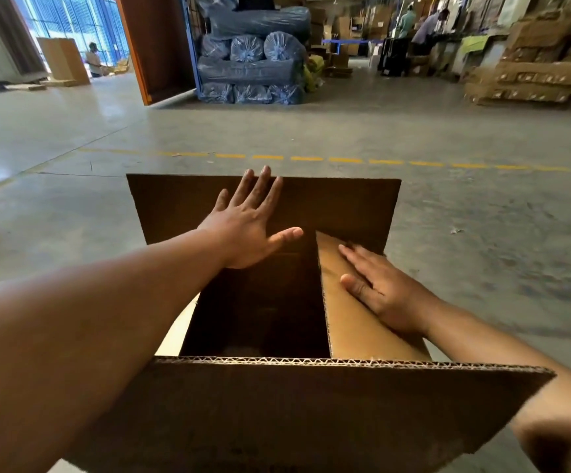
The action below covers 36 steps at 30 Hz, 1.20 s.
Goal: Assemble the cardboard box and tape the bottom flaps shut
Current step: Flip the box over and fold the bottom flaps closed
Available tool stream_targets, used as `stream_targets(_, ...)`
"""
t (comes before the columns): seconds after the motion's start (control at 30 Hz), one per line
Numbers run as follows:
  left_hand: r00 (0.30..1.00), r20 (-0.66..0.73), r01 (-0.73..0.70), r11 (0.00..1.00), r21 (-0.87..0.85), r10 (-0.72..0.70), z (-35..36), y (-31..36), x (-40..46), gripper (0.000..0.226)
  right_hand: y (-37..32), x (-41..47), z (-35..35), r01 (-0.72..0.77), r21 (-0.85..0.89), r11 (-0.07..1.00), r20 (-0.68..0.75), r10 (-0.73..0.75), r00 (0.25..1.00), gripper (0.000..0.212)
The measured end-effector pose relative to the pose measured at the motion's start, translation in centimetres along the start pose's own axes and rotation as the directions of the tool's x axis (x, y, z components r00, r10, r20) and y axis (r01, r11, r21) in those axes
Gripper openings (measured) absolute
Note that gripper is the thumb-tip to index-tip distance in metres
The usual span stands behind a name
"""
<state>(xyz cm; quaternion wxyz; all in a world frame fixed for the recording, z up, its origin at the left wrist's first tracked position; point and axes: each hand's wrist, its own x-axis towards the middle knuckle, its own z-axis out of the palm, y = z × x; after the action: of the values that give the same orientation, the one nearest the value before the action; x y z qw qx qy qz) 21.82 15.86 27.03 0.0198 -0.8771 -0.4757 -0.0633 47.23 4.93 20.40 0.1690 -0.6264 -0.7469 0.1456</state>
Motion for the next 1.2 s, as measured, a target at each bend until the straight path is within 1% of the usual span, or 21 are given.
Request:
stream_targets(0.07, 1.000, -0.002, 0.004, 1.000, 0.008, -0.004, 0.2, 0.0, 0.3, 0.095, -0.3, 0.3, 0.8, -0.020, -0.144, 0.989, 0.064, 0.029, 0.998, 0.080)
stream_targets(0.13, 1.000, -0.001, 0.016, 1.000, -0.001, -0.016, 0.3, -0.1, 0.5, 0.095, -0.4, 0.7, 1.5, -0.002, -0.322, 0.947, 0.111, 0.040, 0.993, 0.083)
stream_targets(0.17, 1.000, 0.003, 0.021, 1.000, -0.007, -0.021, 0.3, -0.1, 0.5, 0.095, -0.4, 0.8, 1.7, 0.007, -0.373, 0.928, 0.129, 0.044, 0.991, 0.085)
stream_targets(0.37, 1.000, 0.013, 0.028, 1.000, 0.010, -0.028, 0.0, -0.1, 0.3, 0.096, -0.6, 0.9, 2.0, 0.009, -0.468, 0.884, 0.166, 0.077, 0.983, 0.087)
stream_targets(0.5, 0.999, 0.039, 0.002, 0.999, 0.050, -0.004, -1.1, 0.5, -0.2, 0.093, -0.7, 0.5, 1.0, -0.005, -0.434, 0.901, 0.155, 0.080, 0.985, 0.088)
stream_targets(0.6, 0.998, 0.063, -0.012, 0.999, 0.049, 0.009, -2.9, 1.0, -0.6, 0.092, -0.8, -0.5, -1.2, 0.038, -0.455, 0.890, 0.163, 0.042, 0.986, 0.089)
stream_targets(0.63, 0.998, 0.069, -0.012, 0.999, 0.049, 0.009, -3.7, 1.1, -0.8, 0.093, -1.0, -0.8, -2.1, 0.051, -0.434, 0.899, 0.165, 0.024, 0.986, 0.089)
stream_targets(0.73, 0.994, 0.109, -0.026, 0.998, 0.049, 0.020, -6.0, 1.1, -2.3, 0.095, -3.0, -2.0, -5.3, 0.031, -0.249, 0.968, 0.122, -0.001, 0.992, 0.088)
stream_targets(0.8, 0.990, 0.132, -0.052, 0.999, 0.014, 0.050, -7.2, 0.7, -4.2, 0.094, -5.2, -3.0, -7.4, 0.054, -0.186, 0.981, 0.082, -0.039, 0.996, 0.082)
stream_targets(0.87, 0.977, 0.179, -0.098, 0.991, -0.095, 0.114, -8.1, -0.1, -6.8, 0.094, -7.9, -4.1, -9.1, 0.118, -0.182, 0.976, 0.133, -0.095, 0.987, 0.079)
stream_targets(0.93, 0.946, 0.242, -0.168, 0.964, -0.205, 0.216, -8.6, -1.2, -9.5, 0.099, -10.4, -5.1, -9.6, 0.210, -0.189, 0.959, 0.263, -0.156, 0.952, 0.089)
stream_targets(0.97, 0.925, 0.270, -0.201, 0.948, -0.246, 0.267, -8.9, -1.7, -10.7, 0.105, -11.6, -5.4, -9.7, 0.241, -0.196, 0.950, 0.327, -0.169, 0.930, 0.094)
stream_targets(1.03, 0.891, 0.313, -0.238, 0.925, -0.296, 0.330, -9.2, -2.6, -12.4, 0.118, -13.2, -5.9, -9.7, 0.274, -0.225, 0.935, 0.394, -0.170, 0.903, 0.102)
stream_targets(1.1, 0.880, 0.345, -0.238, 0.932, -0.274, 0.327, -9.4, -3.2, -13.4, 0.124, -14.2, -5.9, -10.0, 0.266, -0.257, 0.929, 0.397, -0.150, 0.905, 0.105)
stream_targets(1.2, 0.891, 0.362, -0.190, 0.948, -0.254, 0.276, -9.8, -3.5, -14.0, 0.119, -14.7, -5.5, -10.4, 0.258, -0.308, 0.916, 0.389, -0.126, 0.913, 0.105)
